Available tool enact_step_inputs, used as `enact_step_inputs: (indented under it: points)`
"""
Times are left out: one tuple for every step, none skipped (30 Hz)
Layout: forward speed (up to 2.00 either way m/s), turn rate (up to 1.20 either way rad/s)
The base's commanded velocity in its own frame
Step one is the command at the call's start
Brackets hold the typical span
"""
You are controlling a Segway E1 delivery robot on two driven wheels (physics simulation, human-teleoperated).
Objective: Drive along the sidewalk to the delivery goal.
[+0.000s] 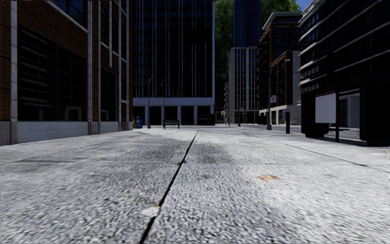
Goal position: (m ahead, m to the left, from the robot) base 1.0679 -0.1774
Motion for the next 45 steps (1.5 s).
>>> enact_step_inputs:
  points:
    - [1.63, -0.41]
    - [1.63, -0.24]
    - [1.63, -0.24]
    - [1.63, 0.0]
    - [1.63, 0.0]
    - [1.63, 0.0]
    - [1.63, 0.0]
    - [1.63, 0.0]
    - [1.63, 0.0]
    - [1.63, 0.0]
    - [2.0, 0.0]
    - [2.0, 0.0]
    - [2.0, 0.0]
    - [2.0, 0.0]
    - [2.0, 0.0]
    - [2.0, 0.0]
    - [2.0, 0.0]
    - [2.0, 0.0]
    - [2.0, 0.0]
    - [2.0, 0.0]
    - [2.0, 0.0]
    - [2.0, 0.0]
    - [2.0, 0.0]
    - [2.0, 0.0]
    - [1.87, 0.0]
    - [0.0, 0.0]
    - [0.0, 0.0]
    - [0.0, 0.0]
    - [0.0, 0.0]
    - [0.0, 0.0]
    - [0.0, 0.0]
    - [0.0, 0.0]
    - [0.0, 0.0]
    - [0.0, 0.0]
    - [0.0, 0.0]
    - [0.0, 0.0]
    - [0.0, 0.0]
    - [0.0, 0.0]
    - [0.0, 0.0]
    - [0.0, 0.0]
    - [0.0, 0.0]
    - [0.0, 0.0]
    - [0.0, 0.0]
    - [0.0, 0.0]
    - [0.0, 0.0]
